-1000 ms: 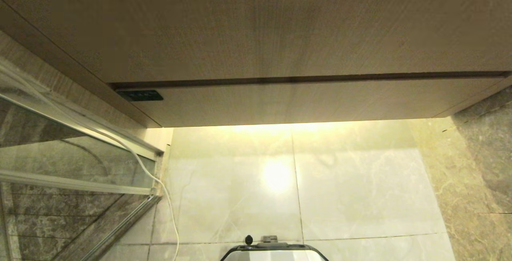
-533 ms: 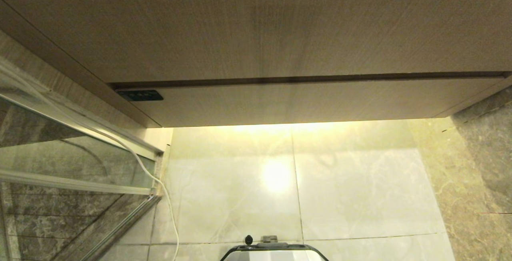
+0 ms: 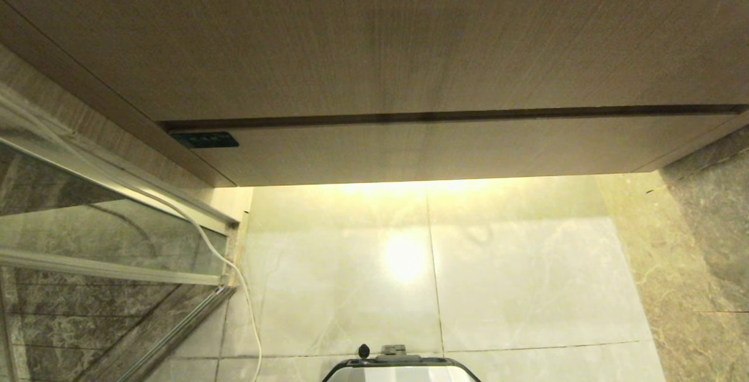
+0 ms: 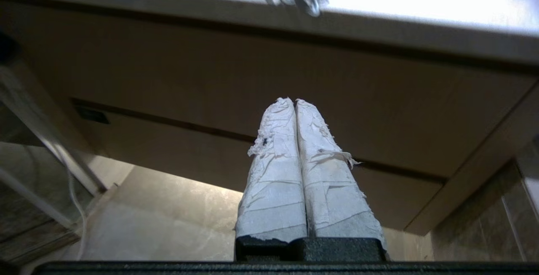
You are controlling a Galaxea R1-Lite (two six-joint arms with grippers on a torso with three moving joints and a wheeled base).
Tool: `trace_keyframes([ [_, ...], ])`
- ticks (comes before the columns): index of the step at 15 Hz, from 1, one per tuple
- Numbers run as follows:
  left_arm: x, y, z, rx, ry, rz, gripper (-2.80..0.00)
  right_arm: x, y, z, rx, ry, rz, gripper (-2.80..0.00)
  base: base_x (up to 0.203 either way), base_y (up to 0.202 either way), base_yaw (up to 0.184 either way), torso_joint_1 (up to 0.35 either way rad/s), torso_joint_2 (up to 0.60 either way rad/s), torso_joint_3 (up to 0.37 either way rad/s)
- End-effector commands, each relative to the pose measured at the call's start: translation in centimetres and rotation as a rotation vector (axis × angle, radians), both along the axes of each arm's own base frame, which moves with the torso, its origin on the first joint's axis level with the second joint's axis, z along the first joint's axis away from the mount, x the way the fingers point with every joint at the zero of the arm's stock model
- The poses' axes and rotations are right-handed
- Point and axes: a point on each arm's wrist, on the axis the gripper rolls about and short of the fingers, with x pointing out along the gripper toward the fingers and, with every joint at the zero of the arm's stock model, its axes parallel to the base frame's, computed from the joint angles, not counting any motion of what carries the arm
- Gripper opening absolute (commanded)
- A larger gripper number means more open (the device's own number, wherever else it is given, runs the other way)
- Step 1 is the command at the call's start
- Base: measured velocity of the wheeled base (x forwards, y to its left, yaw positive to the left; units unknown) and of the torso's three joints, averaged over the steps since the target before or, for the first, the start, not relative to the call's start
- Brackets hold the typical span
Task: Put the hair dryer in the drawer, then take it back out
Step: Pull open the drawer
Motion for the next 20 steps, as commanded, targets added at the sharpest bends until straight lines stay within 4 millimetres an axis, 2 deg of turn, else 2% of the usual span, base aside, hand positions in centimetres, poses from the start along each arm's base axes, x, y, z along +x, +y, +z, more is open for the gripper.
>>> trace_keyframes([
  [1,0.0,0.0,0.0,0.0,-0.001,0.0,-2.8,0.0,0.0,5.6,-0.074,0.201,0.054,-2.8,0.0,0.0,0.0,0.0,0.0,0.0],
  [2,0.0,0.0,0.0,0.0,0.001,0.0,-2.8,0.7,-0.1,6.9,-0.11,0.258,0.084,-2.8,0.0,0.0,0.0,0.0,0.0,0.0],
  [3,0.0,0.0,0.0,0.0,0.001,0.0,-2.8,3.4,0.2,8.0,-0.153,0.375,0.106,-2.8,0.0,0.0,0.0,0.0,0.0,0.0],
  [4,0.0,0.0,0.0,0.0,0.001,0.0,-2.8,7.4,0.7,8.8,-0.221,0.531,0.129,-2.8,0.0,0.0,0.0,0.0,0.0,0.0],
  [5,0.0,0.0,0.0,0.0,-0.001,0.0,-2.8,11.4,1.4,8.6,-0.34,0.678,0.168,-2.8,0.0,0.0,0.0,0.0,0.0,0.0],
  [6,0.0,0.0,0.0,0.0,0.001,0.0,-2.8,14.4,2.2,7.6,-0.485,0.787,0.224,-2.8,0.0,0.0,0.0,0.0,0.0,0.0],
  [7,0.0,0.0,0.0,0.0,0.0,0.0,-2.8,16.5,2.8,6.1,-0.6,0.877,0.286,-2.8,0.0,0.0,0.0,0.0,0.0,0.0],
  [9,0.0,0.0,0.0,0.0,0.001,0.0,-2.8,18.4,3.6,3.2,-0.745,0.991,0.417,-2.8,0.0,0.0,0.0,0.0,0.0,0.0],
  [10,0.0,0.0,0.0,0.0,0.0,0.001,-2.8,19.2,3.9,2.1,-0.774,1.038,0.456,0.0,0.0,0.0,0.0,0.0,0.0,0.0],
  [12,0.0,0.0,0.0,0.0,0.001,0.0,-2.8,21.2,4.7,0.3,-0.798,1.081,0.489,0.0,0.0,0.0,0.0,0.0,0.0,0.0],
  [14,0.0,0.0,0.0,0.0,0.001,0.0,-2.8,23.5,5.4,-0.4,-0.788,1.035,0.464,0.0,0.0,0.0,0.0,0.0,0.0,0.0],
  [16,0.0,0.0,0.0,0.0,0.0,0.001,-2.8,25.7,5.6,-1.2,-0.839,1.053,0.286,0.0,0.0,0.0,0.0,0.0,0.0,0.0],
  [17,0.0,0.0,0.0,0.0,0.0,0.0,-2.8,26.8,5.7,-1.7,-0.922,1.068,0.158,0.0,0.0,0.0,0.0,0.0,0.0,0.0],
  [18,0.0,0.0,0.0,0.0,0.001,0.001,-2.8,27.9,6.0,-2.5,-1.052,1.036,0.046,0.0,0.0,0.0,0.0,0.0,0.0,0.0],
  [20,0.0,0.0,0.0,0.0,-0.001,0.0,-2.8,30.5,7.1,-4.3,-1.161,0.851,-0.023,0.0,0.0,0.0,0.0,0.0,0.0,0.0],
])
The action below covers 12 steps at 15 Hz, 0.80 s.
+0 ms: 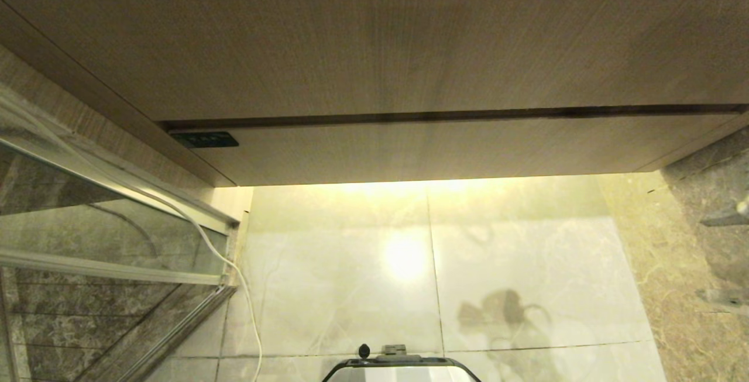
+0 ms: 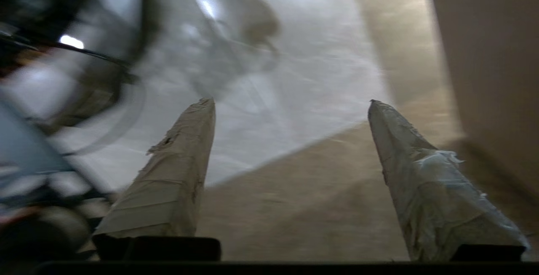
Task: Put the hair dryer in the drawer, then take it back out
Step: Pull open the drawer
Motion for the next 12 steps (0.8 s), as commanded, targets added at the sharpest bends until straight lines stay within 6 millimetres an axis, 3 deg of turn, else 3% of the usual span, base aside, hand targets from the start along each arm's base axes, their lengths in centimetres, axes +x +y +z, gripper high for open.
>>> trace_keyframes([
  [1,0.0,0.0,0.0,0.0,0.001,0.0,-2.8,3.7,1.5,-1.4,-0.117,-0.264,0.101,0.0,0.0,0.0,0.0,0.0,0.0,0.0],
  [3,0.0,0.0,0.0,0.0,0.0,0.0,-2.8,6.0,2.6,-1.7,-0.228,-0.556,0.208,0.0,0.0,0.0,0.0,0.0,0.0,0.0],
  [4,0.0,0.0,0.0,0.0,0.0,0.0,-2.8,6.7,3.0,-3.2,-0.256,-0.609,0.274,0.0,0.0,0.0,0.0,0.0,0.0,0.0],
  [7,0.0,0.0,0.0,0.0,0.002,0.001,-2.8,9.3,3.7,-6.1,-0.119,-0.605,0.524,0.0,0.0,0.0,0.0,0.0,0.0,0.0],
  [12,0.0,0.0,0.0,0.0,0.001,0.0,-2.8,14.7,4.1,-6.8,0.009,-0.584,0.428,0.0,0.0,0.0,0.0,0.0,0.0,0.0],
])
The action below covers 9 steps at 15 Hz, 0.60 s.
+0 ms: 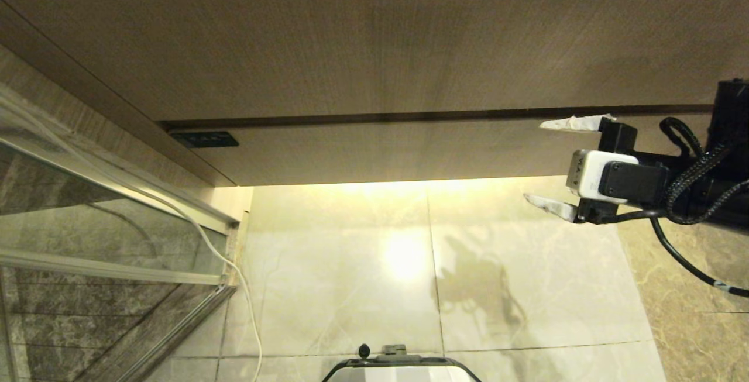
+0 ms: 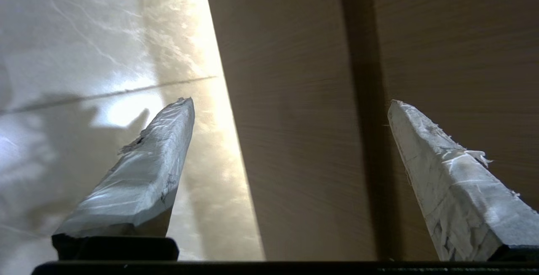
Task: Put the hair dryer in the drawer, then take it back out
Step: Pull open the drawer
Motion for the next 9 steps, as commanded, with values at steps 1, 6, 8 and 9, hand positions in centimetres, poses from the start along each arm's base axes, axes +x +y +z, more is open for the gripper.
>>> trace_keyframes([
  [1,0.0,0.0,0.0,0.0,0.001,-0.001,-2.8,3.2,0.2,-1.2,0.033,0.066,-0.033,0.0,0.0,0.0,0.0,0.0,0.0,0.0],
  [6,0.0,0.0,0.0,0.0,0.001,-0.001,-2.8,5.9,-1.1,-1.6,0.016,0.138,-0.098,0.0,0.0,0.0,0.0,0.0,0.0,0.0],
  [8,0.0,0.0,0.0,0.0,0.0,0.0,-2.8,6.6,-1.0,-1.9,0.015,0.146,-0.099,0.0,0.0,0.0,0.0,0.0,0.0,0.0],
  [9,0.0,0.0,0.0,0.0,0.0,-0.001,-2.8,7.1,-1.0,-2.0,0.016,0.147,-0.098,0.0,0.0,0.0,0.0,0.0,0.0,0.0],
])
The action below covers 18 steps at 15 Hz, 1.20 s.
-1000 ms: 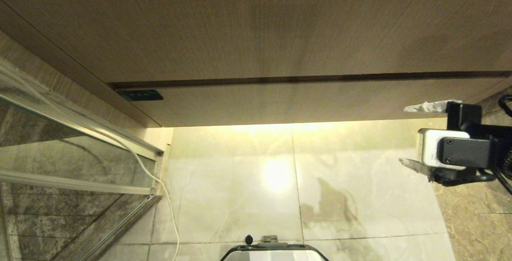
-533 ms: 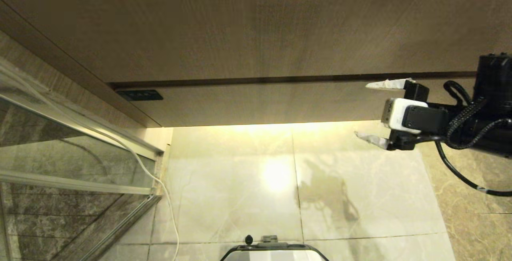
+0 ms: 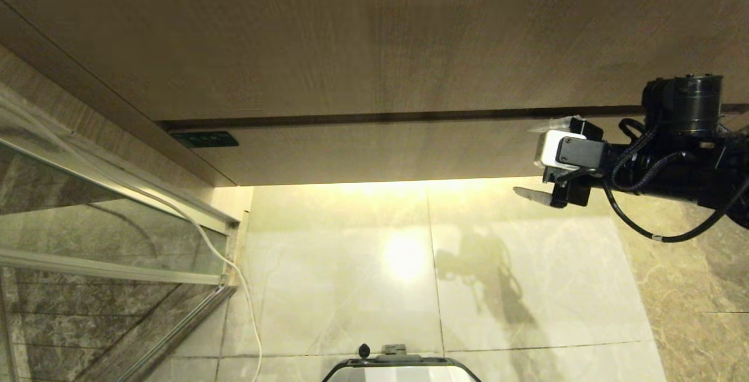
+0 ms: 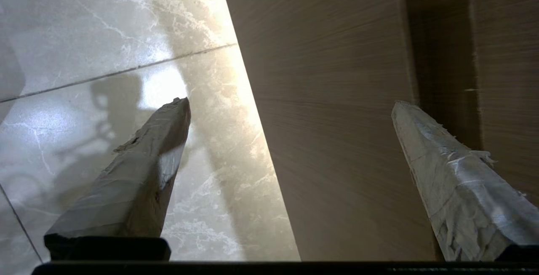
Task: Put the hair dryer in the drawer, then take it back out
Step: Pull open the drawer
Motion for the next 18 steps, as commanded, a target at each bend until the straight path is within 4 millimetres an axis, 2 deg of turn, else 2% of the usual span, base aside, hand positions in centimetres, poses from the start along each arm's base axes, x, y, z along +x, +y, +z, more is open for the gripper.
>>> trace_keyframes([
  [1,0.0,0.0,0.0,0.0,0.0,0.0,-2.8,1.4,0.2,-0.4,-0.004,0.001,0.006,0.0,0.0,0.0,0.0,0.0,0.0,0.0],
  [3,0.0,0.0,0.0,0.0,0.001,-0.001,-2.8,2.2,0.4,0.2,0.007,-0.041,0.027,0.0,0.0,0.0,0.0,0.0,0.0,0.0],
  [6,0.0,0.0,0.0,0.0,0.002,0.001,-2.8,2.1,0.0,0.4,0.006,-0.063,0.038,0.0,0.0,0.0,0.0,0.0,0.0,0.0],
  [14,0.0,0.0,0.0,0.0,0.0,-0.001,-2.8,5.8,0.2,-2.0,-0.016,-0.098,0.051,0.0,0.0,0.0,0.0,0.0,0.0,0.0],
  [16,0.0,0.0,0.0,0.0,0.0,0.0,-2.8,5.8,-0.1,-2.1,-0.014,-0.069,0.038,0.0,0.0,0.0,0.0,0.0,0.0,0.0],
  [18,0.0,0.0,0.0,0.0,0.002,0.001,-2.8,4.4,-0.7,-2.3,-0.018,0.062,0.021,0.0,0.0,0.0,0.0,0.0,0.0,0.0],
])
